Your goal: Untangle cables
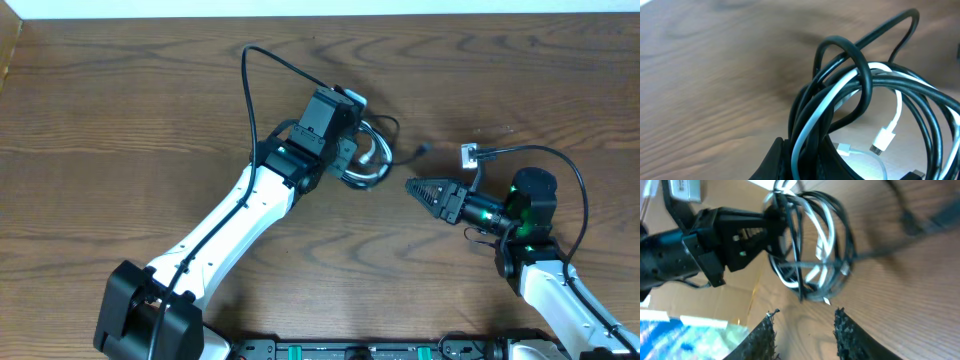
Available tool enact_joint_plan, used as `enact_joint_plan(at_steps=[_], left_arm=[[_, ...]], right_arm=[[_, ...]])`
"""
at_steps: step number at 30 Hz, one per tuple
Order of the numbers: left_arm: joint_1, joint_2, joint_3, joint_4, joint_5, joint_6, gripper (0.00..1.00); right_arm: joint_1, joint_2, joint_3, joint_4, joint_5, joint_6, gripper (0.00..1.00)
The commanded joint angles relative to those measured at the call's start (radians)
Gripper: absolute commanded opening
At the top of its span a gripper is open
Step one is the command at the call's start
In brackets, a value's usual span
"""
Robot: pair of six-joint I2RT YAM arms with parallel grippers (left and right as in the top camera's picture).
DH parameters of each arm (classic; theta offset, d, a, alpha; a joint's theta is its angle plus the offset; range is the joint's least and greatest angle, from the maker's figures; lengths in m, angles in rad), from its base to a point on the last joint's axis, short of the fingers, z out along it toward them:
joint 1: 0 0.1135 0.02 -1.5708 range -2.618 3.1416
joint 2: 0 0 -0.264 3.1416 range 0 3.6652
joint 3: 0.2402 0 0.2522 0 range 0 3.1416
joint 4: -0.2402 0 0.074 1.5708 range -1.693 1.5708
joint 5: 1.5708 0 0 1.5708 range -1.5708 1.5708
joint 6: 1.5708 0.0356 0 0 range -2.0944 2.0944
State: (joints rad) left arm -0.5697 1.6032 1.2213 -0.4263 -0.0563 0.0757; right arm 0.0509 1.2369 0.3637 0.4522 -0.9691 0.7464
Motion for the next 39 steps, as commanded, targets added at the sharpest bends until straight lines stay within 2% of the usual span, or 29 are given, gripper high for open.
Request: enact_joint_plan(at_steps=[1,4,6,10,13,16,18,21,23,28,33,35,39], left_arm=[[0.001,-0.004,0.005,0.023,-0.298,-0.05,0.08],[0.001,-0.004,0.005,0.041,-0.389,-0.081,0.08],[0.001,-0.004,0.005,0.051,-0.39,-0.08,0.08],[0.001,-0.004,0.005,0.045,-0.374,-0.079,0.08],[0.001,-0.004,0.005,0.027,-0.255,-0.042,0.08],[0.001,-0.004,0.005,-0.004,-0.05,0.051,0.08],[0.002,-0.004,0.005,-0.033,0.076,0.113,0.08],[0.002,-0.004,0.005,-0.084,0.183,0.187,0.08],[0.002,-0.004,0.005,-0.112,0.204,0.205,0.08],[0.002,-0.004,0.005,-0.138,0.212,0.205,0.08],[0.002,-0.004,0.005,-0.134,0.394,0.206,0.07],[0.002,-0.004,0.005,-0.134,0.447,0.209,0.08],[0.002,-0.004,0.005,-0.135,0.449,0.243,0.08]], right_arm=[[-0.003,0.001,0.002,-0.054,0.126,-0.007,0.47],[-0.003,0.001,0.002,-0.181,0.24,-0.006,0.53],[-0.004,0.001,0.002,-0.269,0.309,0.002,0.57],[-0.003,0.001,0.002,-0.344,0.328,-0.01,0.58],[-0.004,0.001,0.002,-0.331,0.294,-0.046,0.58],[-0.005,0.001,0.002,-0.294,0.239,-0.095,0.58],[-0.005,0.0,0.002,-0.248,0.179,-0.143,0.57],[-0.021,-0.001,0.002,-0.148,0.069,-0.16,0.55],[-0.039,-0.001,0.002,-0.092,0.014,-0.125,0.52],[-0.064,-0.001,0.002,-0.018,-0.029,0.077,0.43],[-0.056,-0.001,0.002,-0.014,-0.029,0.253,0.3],[-0.051,-0.001,0.002,-0.005,-0.029,0.329,0.29],[-0.049,-0.001,0.002,0.09,-0.048,0.41,0.29]])
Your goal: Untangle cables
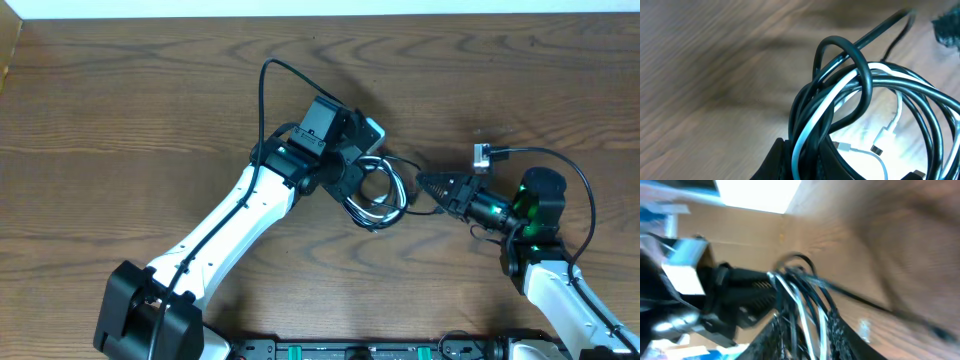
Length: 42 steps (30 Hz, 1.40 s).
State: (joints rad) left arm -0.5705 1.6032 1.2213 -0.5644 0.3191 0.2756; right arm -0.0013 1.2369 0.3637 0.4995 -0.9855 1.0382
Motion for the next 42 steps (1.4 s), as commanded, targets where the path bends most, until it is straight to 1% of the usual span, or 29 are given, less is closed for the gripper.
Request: enact_joint_plan(at_steps=[1,3,4,9,13,22,29,34,42], left_arm=[[0.002,-0.004,0.005,0.005,0.073,0.051,0.08],[0.002,-0.004,0.005,0.004,0.073,0.095,0.08],[0.002,-0.004,0.005,0.004,0.073,0.099,0.08],[-0.001,-0.004,0.005,0.004,0.074,0.098,0.08],[-0.02,-0.004,0.005,0.005,0.074,0.098,0.08],[-0.057,-0.004,0.005,0.042,0.074,0.098,0.08],[-0.058,-0.004,0.005,0.042,0.074,0.097,0.08],[-0.062,-0.004,0.005,0.043,0.074,0.098,0.08],[-0.113,-0.004,0.005,0.051,0.073,0.098,0.08]], right_arm=[[0.003,-0.001,0.002,0.071,-0.031,0.123,0.29],[0.003,-0.001,0.002,0.144,-0.019,0.139,0.3],[0.003,-0.001,0.002,0.163,-0.007,0.138,0.31],[0.005,0.0,0.002,0.164,0.072,0.131,0.34],[0.035,0.0,0.002,0.164,0.106,0.13,0.36],[0.152,0.0,0.002,0.162,0.116,0.135,0.32],[0.152,0.0,0.002,0.163,0.145,0.137,0.33],[0.154,0.0,0.002,0.162,0.145,0.168,0.32],[0.154,0.0,0.002,0.162,0.149,0.181,0.31]])
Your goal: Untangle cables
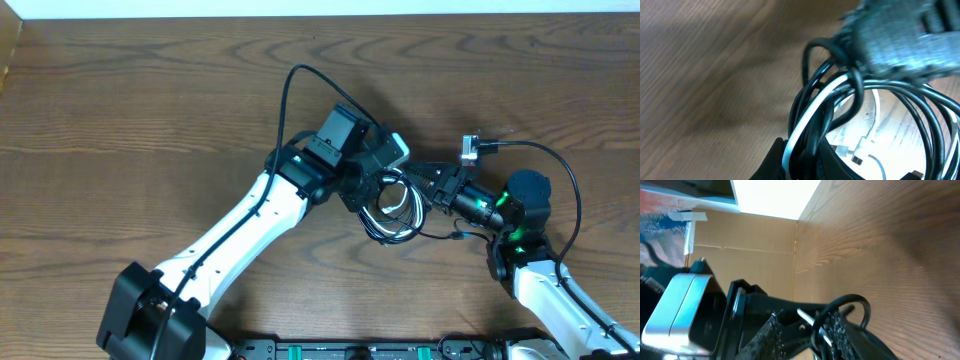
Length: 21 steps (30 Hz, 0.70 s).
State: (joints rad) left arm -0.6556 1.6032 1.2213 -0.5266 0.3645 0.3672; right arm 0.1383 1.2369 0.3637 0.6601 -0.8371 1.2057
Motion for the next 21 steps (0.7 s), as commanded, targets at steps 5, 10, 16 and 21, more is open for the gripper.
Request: enact_joint_plan(at_steps=[5,10,16,21], left_arm=[[-0.039,-0.004,0.005,0.018,0.027,0.006,0.08],[-0.039,-0.004,0.005,0.018,0.028,0.006,0.08],[-0.039,-0.004,0.005,0.011,0.027,0.006,0.08],[-0.039,-0.004,0.005,-0.02,0.023,0.006,0.08]], right_arm=[[0.014,0.0,0.002,-0.051,0.009,0.013,0.28],[0.014,0.005,0.002,-0.137,0.026,0.009,0.25],[0.015,0.007,0.002,-0.079,0.023,-0.009,0.01],[-0.016,0.006,0.002,0.054,0.031,-0.117,0.01]])
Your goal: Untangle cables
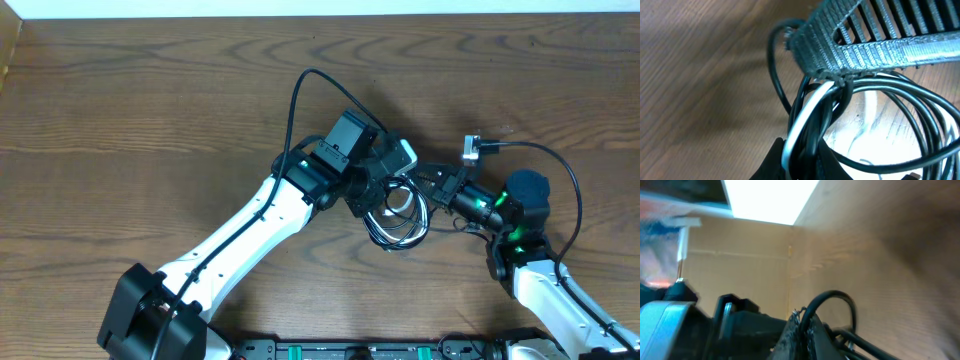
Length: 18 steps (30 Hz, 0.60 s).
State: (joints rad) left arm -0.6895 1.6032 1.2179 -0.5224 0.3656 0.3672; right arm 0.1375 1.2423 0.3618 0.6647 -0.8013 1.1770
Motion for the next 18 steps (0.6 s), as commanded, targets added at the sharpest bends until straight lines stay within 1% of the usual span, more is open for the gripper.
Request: enact_joint_plan(at_steps=[1,3,4,8,12,16,17,18], left_arm=[[-0.005,-0.004,0.008,-0.037,0.015,0.006,0.08],[-0.005,-0.004,0.008,-0.071,0.008,0.006,0.08],[-0.005,-0.004,0.008,-0.104,0.008,0.006,0.08],[-0.005,-0.004,0.008,-0.15,0.008,0.006,0.08],[-0.005,-0.004,0.008,-0.158,0.008,0.006,0.08],[-0.005,-0.004,0.008,-0.156,0.008,0.006,0.08],[-0.005,-0.004,0.008,-0.153,0.008,0.006,0.08],[-0.005,-0.004,0.008,-0.145,0.008,0.006,0.08]], right_arm=[[-0.029,0.001,0.004,0.061,0.002,-0.103,0.01],[-0.065,0.001,0.004,0.082,0.018,-0.12,0.01],[-0.109,0.001,0.004,0.109,0.034,-0.141,0.01],[-0.193,0.001,0.004,0.188,0.06,-0.146,0.01],[-0.269,0.001,0.004,0.241,0.075,-0.167,0.01],[-0.328,0.001,0.004,0.228,0.046,-0.19,0.01],[-0.33,0.002,0.004,0.226,0.018,-0.19,0.02],[-0.33,0.001,0.004,0.22,-0.017,-0.186,0.07]])
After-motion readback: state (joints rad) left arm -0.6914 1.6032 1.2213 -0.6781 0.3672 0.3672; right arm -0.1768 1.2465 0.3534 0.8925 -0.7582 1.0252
